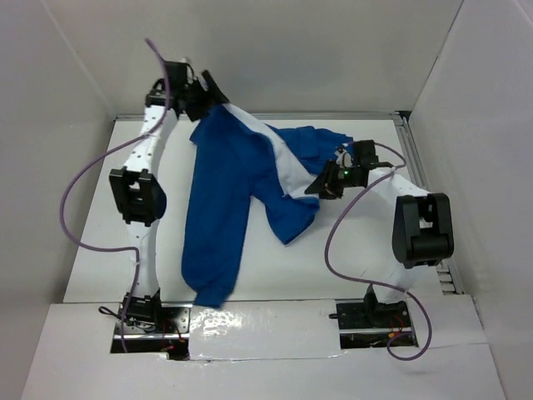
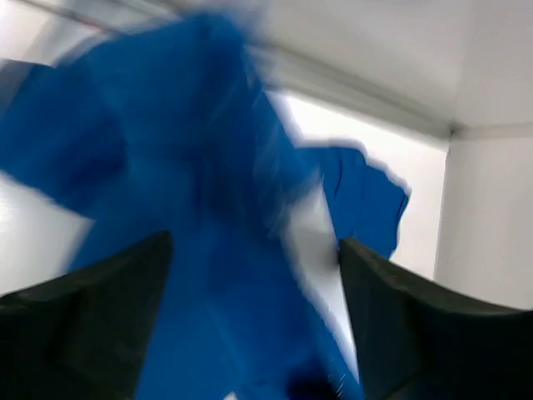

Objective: Zip up the jacket

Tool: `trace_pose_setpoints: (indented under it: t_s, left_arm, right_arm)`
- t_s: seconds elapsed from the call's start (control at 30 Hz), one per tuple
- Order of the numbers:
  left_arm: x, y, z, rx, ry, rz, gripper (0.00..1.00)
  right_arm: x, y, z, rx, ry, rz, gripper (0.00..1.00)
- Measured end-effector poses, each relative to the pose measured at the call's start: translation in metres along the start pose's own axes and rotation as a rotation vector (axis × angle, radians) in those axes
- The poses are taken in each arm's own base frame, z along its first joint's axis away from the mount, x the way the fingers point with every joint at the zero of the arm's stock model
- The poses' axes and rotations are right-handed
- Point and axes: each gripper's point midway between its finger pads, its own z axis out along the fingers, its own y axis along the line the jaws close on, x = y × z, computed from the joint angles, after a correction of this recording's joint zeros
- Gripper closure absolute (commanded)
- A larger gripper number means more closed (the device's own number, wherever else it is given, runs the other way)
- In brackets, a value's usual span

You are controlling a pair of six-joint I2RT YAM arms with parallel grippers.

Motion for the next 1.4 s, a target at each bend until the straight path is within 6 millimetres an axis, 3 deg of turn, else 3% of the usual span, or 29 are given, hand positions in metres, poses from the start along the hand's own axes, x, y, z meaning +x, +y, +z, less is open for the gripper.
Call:
trace_pose_setpoints:
  t_s: [0.03, 0.1, 0.17, 0.2, 0.3, 0.4, 0.47, 0.57, 0.67, 0.77, 0.83, 0.93, 1.03, 1.13, 1.27, 1.4]
  left_arm:
    - [0.015, -0.005, 0.013, 0.021, 0.032, 0.015, 0.01]
    - [0.063, 0.000, 0.033, 0.011, 0.145, 0.019, 0.01]
    - [0.105, 0.013, 0.042, -0.017, 0.235, 0.036, 0.01]
    - [0.122, 0.021, 0.043, -0.040, 0.276, 0.037, 0.01]
    - [0.147, 0.036, 0.031, -0.093, 0.336, 0.054, 0.01]
    - [0.145, 0.034, 0.000, -0.116, 0.317, 0.086, 0.01]
    - [0.142, 0.029, -0.030, -0.113, 0.291, 0.096, 0.01]
    - [0.155, 0.025, -0.077, -0.084, 0.264, 0.110, 0.01]
    - [0.197, 0.041, -0.108, -0.087, 0.315, 0.116, 0.01]
    - [0.247, 0.069, -0.109, -0.109, 0.420, 0.102, 0.01]
    - [0.283, 0.099, -0.108, -0.170, 0.515, 0.077, 0.01]
    - [0.316, 0.132, -0.108, -0.258, 0.611, 0.039, 0.01]
    - [0.322, 0.144, -0.099, -0.292, 0.644, -0.001, 0.01]
    - [0.312, 0.147, -0.091, -0.297, 0.639, -0.038, 0.01]
    - [0.287, 0.158, -0.079, -0.316, 0.635, -0.122, 0.01]
    - [0.254, 0.172, -0.058, -0.360, 0.597, -0.164, 0.01]
  right_arm:
    - [-0.009, -0.019, -0.003, 0.045, -0.025, 0.055, 0.45]
    - [-0.020, -0.039, -0.011, 0.141, -0.079, 0.100, 0.16]
    - [-0.027, -0.036, -0.017, 0.229, -0.135, 0.048, 0.10]
    - [-0.030, -0.027, -0.019, 0.275, -0.173, -0.008, 0.00]
    - [-0.032, 0.030, -0.032, 0.334, -0.308, -0.200, 0.00]
    - [-0.029, 0.082, -0.045, 0.321, -0.415, -0.339, 0.00]
    - [-0.029, 0.092, -0.050, 0.341, -0.457, -0.366, 0.00]
    - [-0.031, 0.070, -0.047, 0.433, -0.472, -0.332, 0.00]
    - [-0.024, 0.035, -0.041, 0.528, -0.438, -0.283, 0.00]
    - [-0.019, 0.014, -0.040, 0.569, -0.404, -0.251, 0.00]
    - [-0.024, 0.007, -0.038, 0.578, -0.402, -0.239, 0.00]
    - [-0.039, -0.001, -0.024, 0.600, -0.378, -0.226, 0.00]
    - [-0.066, -0.011, 0.008, 0.614, -0.335, -0.208, 0.00]
    - [-0.079, -0.025, 0.042, 0.613, -0.281, -0.194, 0.00]
    - [-0.057, -0.051, 0.072, 0.645, -0.170, -0.170, 0.00]
    - [-0.026, -0.048, 0.091, 0.638, -0.109, -0.196, 0.00]
